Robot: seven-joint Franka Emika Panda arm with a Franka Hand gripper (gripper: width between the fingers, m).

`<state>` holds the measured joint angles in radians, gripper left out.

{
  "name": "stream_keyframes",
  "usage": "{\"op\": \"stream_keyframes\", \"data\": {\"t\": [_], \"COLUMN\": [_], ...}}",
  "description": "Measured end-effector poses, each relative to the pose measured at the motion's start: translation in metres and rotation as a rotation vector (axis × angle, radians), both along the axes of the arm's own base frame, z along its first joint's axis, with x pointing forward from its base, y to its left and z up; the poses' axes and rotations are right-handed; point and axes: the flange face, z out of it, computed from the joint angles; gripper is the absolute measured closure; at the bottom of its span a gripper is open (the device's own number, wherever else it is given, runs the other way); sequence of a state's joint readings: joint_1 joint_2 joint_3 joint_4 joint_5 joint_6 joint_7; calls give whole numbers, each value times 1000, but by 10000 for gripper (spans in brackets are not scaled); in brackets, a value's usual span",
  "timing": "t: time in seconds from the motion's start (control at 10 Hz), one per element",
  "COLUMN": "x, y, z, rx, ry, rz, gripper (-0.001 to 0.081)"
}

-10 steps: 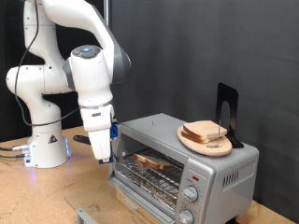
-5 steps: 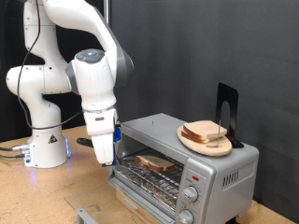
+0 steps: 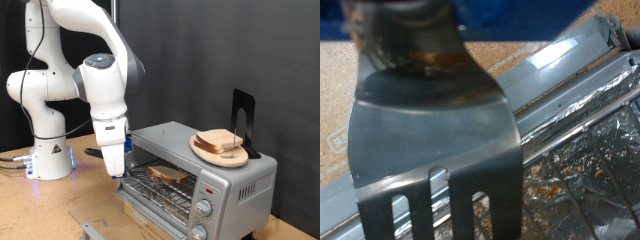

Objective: Make a piece of toast with the oven

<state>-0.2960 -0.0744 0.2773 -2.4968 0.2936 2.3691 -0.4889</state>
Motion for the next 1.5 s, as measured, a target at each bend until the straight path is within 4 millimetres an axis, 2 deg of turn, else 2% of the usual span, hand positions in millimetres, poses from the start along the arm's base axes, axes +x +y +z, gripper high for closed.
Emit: {"op": "stream_keyframes", "data": {"t": [0.2,0.5,0.9,1.1,1.2,1.5], "x": [-8,-29,-62,-75,-81,-80], "y": [-9,-34,-63,-79,-84,-83], "z": [-6,-10,-2,2,2,7], "rx": [13,47,90,95,97,132], "ry": [16,41,-19,-67,-96,-106], "rz": [22,39,26,-52,-95,-79], "gripper": [403,403,403,403,403,403]}}
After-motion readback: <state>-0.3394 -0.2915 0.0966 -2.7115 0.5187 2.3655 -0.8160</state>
